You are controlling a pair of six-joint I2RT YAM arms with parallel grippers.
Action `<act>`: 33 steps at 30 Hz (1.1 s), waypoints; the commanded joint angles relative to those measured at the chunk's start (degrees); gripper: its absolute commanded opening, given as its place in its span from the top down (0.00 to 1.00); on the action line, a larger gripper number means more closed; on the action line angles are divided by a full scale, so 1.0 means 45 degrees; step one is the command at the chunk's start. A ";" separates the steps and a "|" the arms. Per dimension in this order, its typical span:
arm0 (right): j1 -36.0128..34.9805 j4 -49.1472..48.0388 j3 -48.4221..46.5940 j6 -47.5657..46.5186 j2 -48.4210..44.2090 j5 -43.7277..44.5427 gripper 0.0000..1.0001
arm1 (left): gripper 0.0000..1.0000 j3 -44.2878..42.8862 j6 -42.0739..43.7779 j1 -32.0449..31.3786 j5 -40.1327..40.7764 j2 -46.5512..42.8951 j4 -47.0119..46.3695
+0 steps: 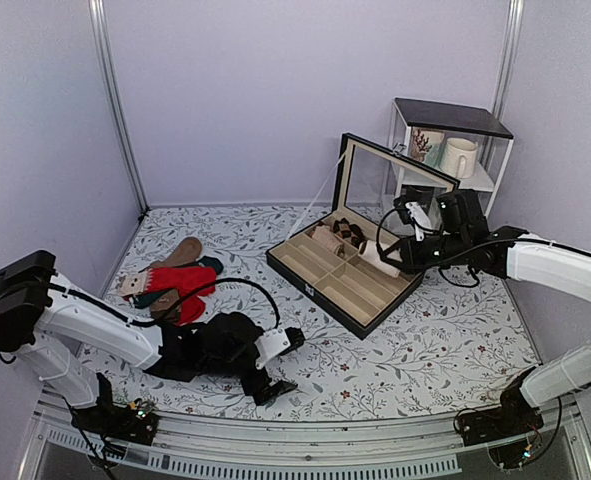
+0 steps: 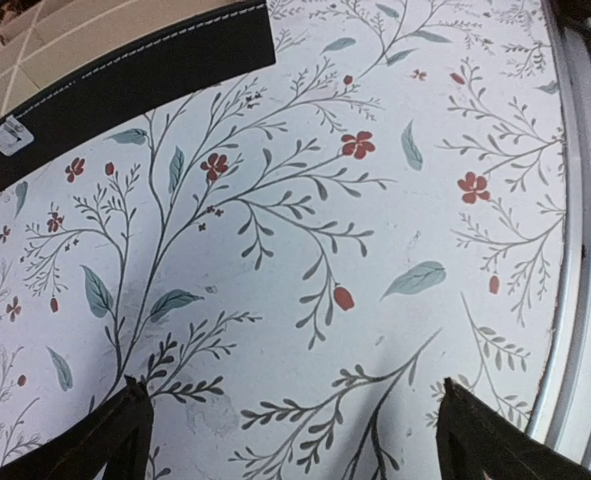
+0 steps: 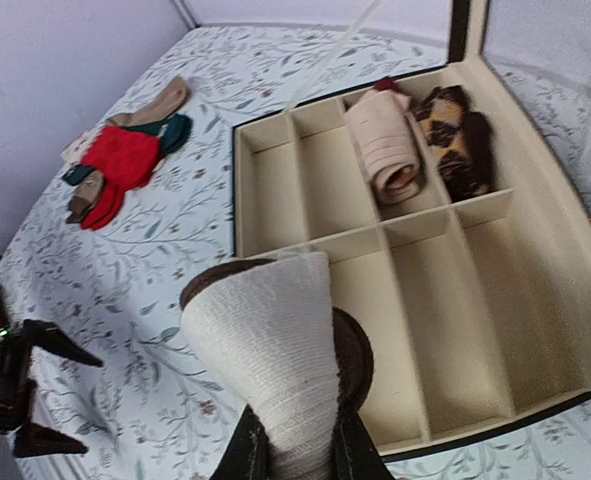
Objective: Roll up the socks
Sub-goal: Place a pair of socks in the storage box.
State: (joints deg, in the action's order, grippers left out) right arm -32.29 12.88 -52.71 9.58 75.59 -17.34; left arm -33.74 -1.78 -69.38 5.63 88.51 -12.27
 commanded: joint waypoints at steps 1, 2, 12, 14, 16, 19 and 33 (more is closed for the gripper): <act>0.0922 -0.0075 -0.0523 -0.2293 0.0951 0.1561 1.00 | 0.00 -0.0309 0.0211 0.0243 0.0015 -0.0186 0.0038; 0.1106 -0.0117 -0.0622 -0.2556 0.1258 0.1675 1.00 | 0.00 -0.0342 0.0246 0.0246 0.0001 -0.0173 0.0016; 0.1826 -0.1947 -0.1285 -0.3250 0.3823 0.2929 1.00 | 0.01 -0.0374 0.0539 0.0304 -0.0069 0.0061 -0.0493; 0.1879 -0.2109 -0.1658 -0.3433 0.4364 0.3100 1.00 | 0.01 -0.0328 0.0570 0.0321 -0.0052 0.0086 -0.0486; 0.1927 -0.2029 -0.1989 -0.3730 0.4913 0.3486 1.00 | 0.01 -0.0270 0.0569 0.0334 -0.0143 0.0061 -0.0545; 0.2154 -0.2273 -0.2147 -0.3896 0.5364 0.3482 1.00 | 0.01 -0.0171 0.0556 0.0340 -0.0301 -0.0017 -0.0659; 0.2577 -0.1588 -0.2688 -0.3526 0.7007 0.3190 1.00 | 0.01 -0.0145 0.0667 0.0400 -0.0433 0.0136 -0.0632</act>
State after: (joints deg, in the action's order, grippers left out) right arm -21.04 3.81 -62.06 -6.90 104.20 -3.29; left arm -34.39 0.60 -68.55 4.29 88.53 -14.26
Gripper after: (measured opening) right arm 0.148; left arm 0.995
